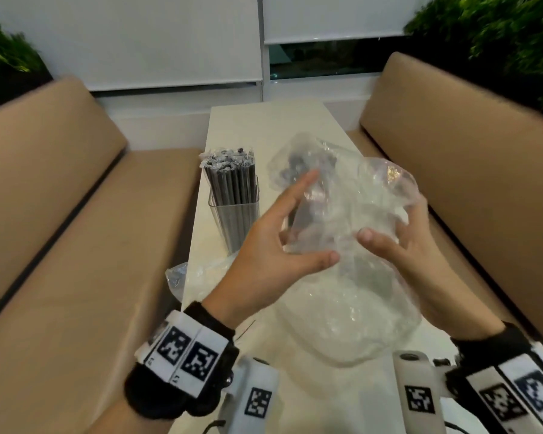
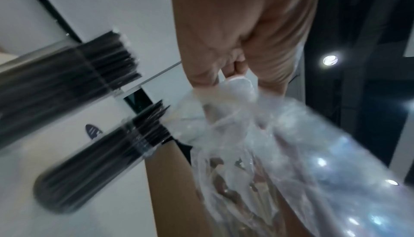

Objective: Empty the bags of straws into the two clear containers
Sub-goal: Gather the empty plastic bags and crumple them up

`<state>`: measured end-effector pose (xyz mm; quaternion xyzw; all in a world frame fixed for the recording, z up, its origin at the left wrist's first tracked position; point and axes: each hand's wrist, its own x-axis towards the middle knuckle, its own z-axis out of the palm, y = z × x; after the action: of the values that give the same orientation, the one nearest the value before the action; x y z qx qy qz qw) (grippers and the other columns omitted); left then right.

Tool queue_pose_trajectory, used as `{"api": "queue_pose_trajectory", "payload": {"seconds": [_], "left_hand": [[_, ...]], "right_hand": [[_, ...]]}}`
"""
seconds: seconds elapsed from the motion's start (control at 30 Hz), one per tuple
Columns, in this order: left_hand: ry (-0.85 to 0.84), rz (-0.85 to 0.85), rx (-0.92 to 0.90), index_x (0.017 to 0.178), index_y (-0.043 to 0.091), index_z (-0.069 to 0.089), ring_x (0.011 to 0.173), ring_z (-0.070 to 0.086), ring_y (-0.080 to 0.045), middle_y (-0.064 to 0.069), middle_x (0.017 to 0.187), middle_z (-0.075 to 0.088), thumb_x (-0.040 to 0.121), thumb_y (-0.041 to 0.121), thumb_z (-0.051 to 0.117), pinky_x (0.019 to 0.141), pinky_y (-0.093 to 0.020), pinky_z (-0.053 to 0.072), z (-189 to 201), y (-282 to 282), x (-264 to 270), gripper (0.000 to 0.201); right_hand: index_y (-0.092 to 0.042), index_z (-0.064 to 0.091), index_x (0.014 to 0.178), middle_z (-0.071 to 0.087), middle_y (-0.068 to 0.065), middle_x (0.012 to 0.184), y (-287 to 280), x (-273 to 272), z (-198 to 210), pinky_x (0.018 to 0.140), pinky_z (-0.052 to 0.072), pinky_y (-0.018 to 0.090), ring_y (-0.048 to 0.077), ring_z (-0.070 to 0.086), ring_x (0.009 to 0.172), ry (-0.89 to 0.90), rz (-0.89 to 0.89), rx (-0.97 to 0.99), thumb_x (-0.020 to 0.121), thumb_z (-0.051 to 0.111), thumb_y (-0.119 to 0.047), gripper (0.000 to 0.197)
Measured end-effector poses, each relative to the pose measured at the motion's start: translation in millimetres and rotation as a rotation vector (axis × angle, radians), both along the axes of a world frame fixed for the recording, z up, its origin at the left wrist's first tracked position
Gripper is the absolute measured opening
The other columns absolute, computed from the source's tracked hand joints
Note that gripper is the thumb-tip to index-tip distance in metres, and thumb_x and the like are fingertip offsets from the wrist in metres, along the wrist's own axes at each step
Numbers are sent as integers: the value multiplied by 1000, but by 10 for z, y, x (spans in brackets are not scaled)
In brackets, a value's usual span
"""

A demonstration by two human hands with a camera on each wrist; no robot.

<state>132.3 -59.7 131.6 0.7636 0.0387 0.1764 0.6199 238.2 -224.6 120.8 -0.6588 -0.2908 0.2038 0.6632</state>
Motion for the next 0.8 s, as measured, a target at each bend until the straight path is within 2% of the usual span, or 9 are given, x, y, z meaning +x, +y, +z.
{"api": "queue_pose_trajectory", "payload": {"seconds": [0.07, 0.17, 0.3, 0.43, 0.53, 0.6, 0.63, 0.7, 0.8], "left_hand": [[-9, -37, 65, 150, 41, 23, 131, 37, 16, 37, 145, 31, 72, -1, 80, 102, -15, 42, 161, 110, -95, 105], [10, -29, 158, 150, 44, 14, 132, 27, 22, 48, 137, 26, 66, 13, 84, 107, -10, 33, 402, 379, -269, 114], [-14, 145, 282, 152, 37, 14, 133, 30, 20, 42, 138, 31, 58, 33, 91, 102, -4, 33, 616, 835, -476, 121], [-50, 421, 287, 147, 38, 33, 120, 51, 7, 25, 124, 53, 66, 23, 82, 101, -29, 46, 484, 1236, -641, 95], [78, 569, 532, 132, 43, 50, 102, 54, -2, 12, 127, 43, 79, 10, 76, 95, -21, 48, 125, 1355, -743, 67], [184, 555, 691, 123, 43, 58, 110, 48, -5, 15, 132, 34, 84, 23, 72, 104, -32, 42, -255, 1367, -764, 47], [263, 501, 687, 122, 43, 60, 117, 46, -7, 18, 135, 34, 82, 41, 70, 109, -42, 38, -458, 1340, -774, 41], [460, 381, 561, 129, 43, 56, 130, 43, -13, 15, 144, 37, 65, 85, 51, 112, -52, 34, -854, 1292, -786, 77], [719, 246, 578, 148, 47, 20, 149, 15, -21, 12, 162, 13, 52, 98, 34, 115, -59, 23, -1352, 1207, -773, 109]], "right_hand": [[-46, 32, 139, 62, 8, 132, 63, -4, 29, 92, 55, 43, 23, 67, 112, 154, 120, 8, 67, 85, -32, 91], [-12, 57, 129, 76, 12, 100, 188, 12, 194, 72, 60, 28, 21, 75, 84, 213, 161, 86, 72, 74, -5, 60], [9, 63, 114, 67, 27, 117, 497, -15, 452, 96, 53, 43, 38, 65, 109, 224, 213, 182, 73, 71, -12, 46], [-7, 68, 78, 74, -3, 70, 930, -118, 391, 64, 55, 19, 8, 70, 67, 287, 297, 150, 89, 62, -8, 12], [-13, 68, 76, 69, -7, 68, 1237, -204, 35, 58, 48, 14, 4, 63, 62, 261, 256, -28, 90, 65, -14, 14], [-12, 66, 82, 63, -2, 74, 1402, -222, -311, 52, 44, 14, 9, 56, 62, 197, 187, -222, 87, 70, -24, 13], [-11, 66, 89, 64, 1, 82, 1463, -225, -487, 55, 48, 16, 12, 58, 68, 150, 142, -329, 83, 72, -30, 21], [-15, 64, 112, 58, 10, 114, 1527, -221, -784, 84, 53, 37, 28, 58, 101, -38, 25, -601, 73, 71, -44, 49], [-25, 52, 131, 34, 15, 137, 1472, -210, -962, 108, 31, 52, 39, 35, 127, -194, -61, -812, 78, 69, -41, 57]]}}
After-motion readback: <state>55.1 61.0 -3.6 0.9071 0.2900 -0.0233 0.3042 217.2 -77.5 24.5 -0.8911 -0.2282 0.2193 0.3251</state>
